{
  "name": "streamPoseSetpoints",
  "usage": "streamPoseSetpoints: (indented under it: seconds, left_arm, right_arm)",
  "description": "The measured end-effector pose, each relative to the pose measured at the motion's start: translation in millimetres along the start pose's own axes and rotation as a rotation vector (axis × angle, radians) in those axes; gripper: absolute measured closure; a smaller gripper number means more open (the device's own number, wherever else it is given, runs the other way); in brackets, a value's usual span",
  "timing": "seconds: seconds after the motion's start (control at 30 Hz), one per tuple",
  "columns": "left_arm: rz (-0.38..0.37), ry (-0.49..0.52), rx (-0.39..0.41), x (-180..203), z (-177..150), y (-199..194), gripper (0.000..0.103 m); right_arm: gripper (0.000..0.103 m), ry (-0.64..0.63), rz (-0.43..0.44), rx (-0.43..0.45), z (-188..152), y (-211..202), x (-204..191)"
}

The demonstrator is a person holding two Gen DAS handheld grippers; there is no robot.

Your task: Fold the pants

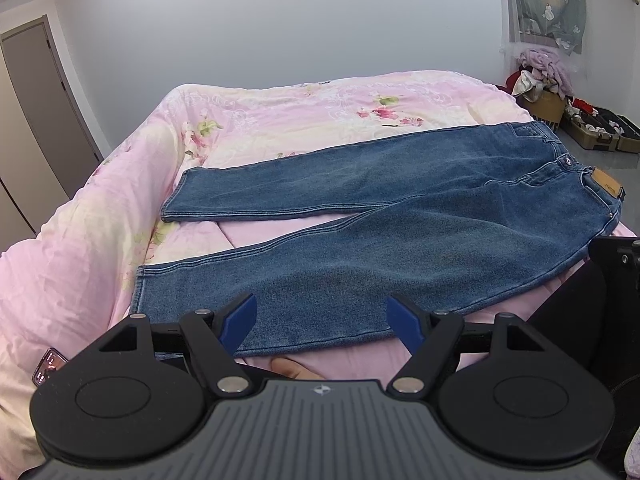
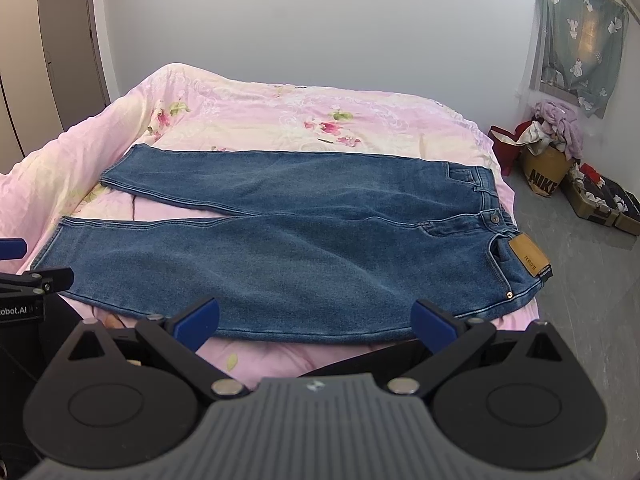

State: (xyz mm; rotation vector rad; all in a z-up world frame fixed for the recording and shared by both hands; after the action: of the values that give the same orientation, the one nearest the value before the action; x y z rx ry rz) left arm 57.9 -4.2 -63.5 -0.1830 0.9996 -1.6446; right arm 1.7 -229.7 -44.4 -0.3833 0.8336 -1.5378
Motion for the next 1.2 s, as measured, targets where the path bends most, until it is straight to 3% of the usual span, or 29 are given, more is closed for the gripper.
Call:
streamPoseSetpoints:
  seconds: [1.2]
  left_arm:
    - [-0.007,0.002,-0.001,7.6,-1.2,-1.7,0.016]
  right_arm:
    - [0.005,0.005,0.003,-0.007,-3.7,2.2,1.2]
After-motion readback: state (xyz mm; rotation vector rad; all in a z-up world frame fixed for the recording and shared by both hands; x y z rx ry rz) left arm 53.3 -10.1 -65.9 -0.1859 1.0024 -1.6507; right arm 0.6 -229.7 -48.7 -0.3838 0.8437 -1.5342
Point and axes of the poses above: each gripper's, at about its wrist camera, not at the fingertips, and y roughly the way its jaws point, x to its right, z to its top, the point moved 9 cm from there along y, roughly the way its jaws point, and after that the axes turned 15 degrees about y, right-handed, at the moved point
